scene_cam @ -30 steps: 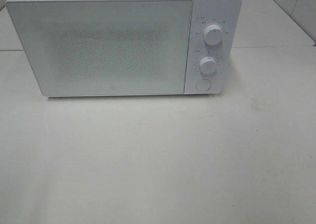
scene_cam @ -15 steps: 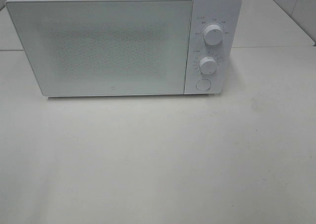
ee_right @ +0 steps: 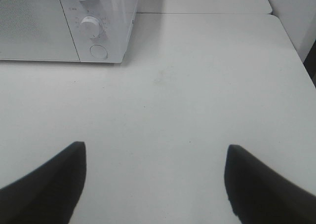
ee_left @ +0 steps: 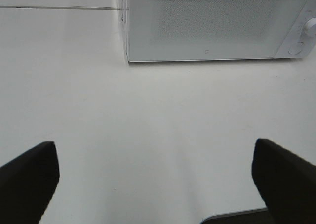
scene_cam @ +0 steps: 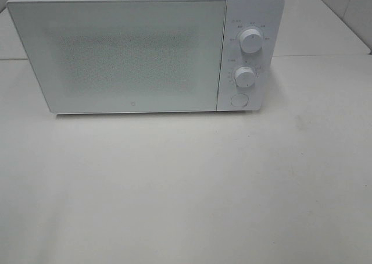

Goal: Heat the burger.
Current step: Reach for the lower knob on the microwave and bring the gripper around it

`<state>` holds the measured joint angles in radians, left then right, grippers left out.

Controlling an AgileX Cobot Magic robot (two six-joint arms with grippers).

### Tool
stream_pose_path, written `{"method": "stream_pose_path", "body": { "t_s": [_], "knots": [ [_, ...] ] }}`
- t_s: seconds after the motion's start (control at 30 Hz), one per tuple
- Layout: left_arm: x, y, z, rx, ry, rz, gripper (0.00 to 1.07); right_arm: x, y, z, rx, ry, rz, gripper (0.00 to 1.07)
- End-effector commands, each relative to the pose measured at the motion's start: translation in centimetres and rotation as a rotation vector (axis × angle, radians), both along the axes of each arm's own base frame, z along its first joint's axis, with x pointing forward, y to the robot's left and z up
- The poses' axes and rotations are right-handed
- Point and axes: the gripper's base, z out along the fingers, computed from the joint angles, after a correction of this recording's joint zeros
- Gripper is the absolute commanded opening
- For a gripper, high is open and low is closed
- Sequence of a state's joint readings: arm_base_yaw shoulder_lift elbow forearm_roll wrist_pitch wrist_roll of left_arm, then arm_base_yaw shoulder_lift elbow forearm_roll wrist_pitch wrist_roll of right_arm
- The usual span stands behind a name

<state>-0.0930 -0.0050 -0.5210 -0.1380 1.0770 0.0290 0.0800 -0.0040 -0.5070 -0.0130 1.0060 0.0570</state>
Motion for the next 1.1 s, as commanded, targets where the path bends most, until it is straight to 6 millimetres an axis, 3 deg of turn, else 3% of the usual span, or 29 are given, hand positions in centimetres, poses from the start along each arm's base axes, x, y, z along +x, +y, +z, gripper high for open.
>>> {"method": "stream_pose_path", "body": {
  "t_s": [0.03, 0.4, 0.57, 0.63, 1.1],
  "knots": [
    [-0.3, 0.0, -0.1, -0.009, -0.029, 0.004, 0.98, -0.2, 0.0, -0.1, -0.006, -0.028, 0.000, 0.75],
    [-0.3, 0.0, -0.1, -0.009, -0.029, 0.004, 0.98, 0.0, 0.0, -0.1, -0.005, -0.012, 0.002, 0.75],
    [-0.3, 0.0, -0.1, -0.009, -0.029, 0.004, 0.98, 0.4, 0.1, 0.9, -0.004, -0.021, 0.002, 0.75],
    [-0.3, 0.0, -0.1, -0.009, -0.029, 0.004, 0.98, 1.0, 0.1, 2.4, -0.004, -0.067, 0.001, 0.75],
    [-0.3, 0.0, -0.1, -0.009, -0.029, 0.004, 0.98, 5.7, 0.5, 4.5, -0.001, -0.179, 0.006, 0.75]
  ]
}}
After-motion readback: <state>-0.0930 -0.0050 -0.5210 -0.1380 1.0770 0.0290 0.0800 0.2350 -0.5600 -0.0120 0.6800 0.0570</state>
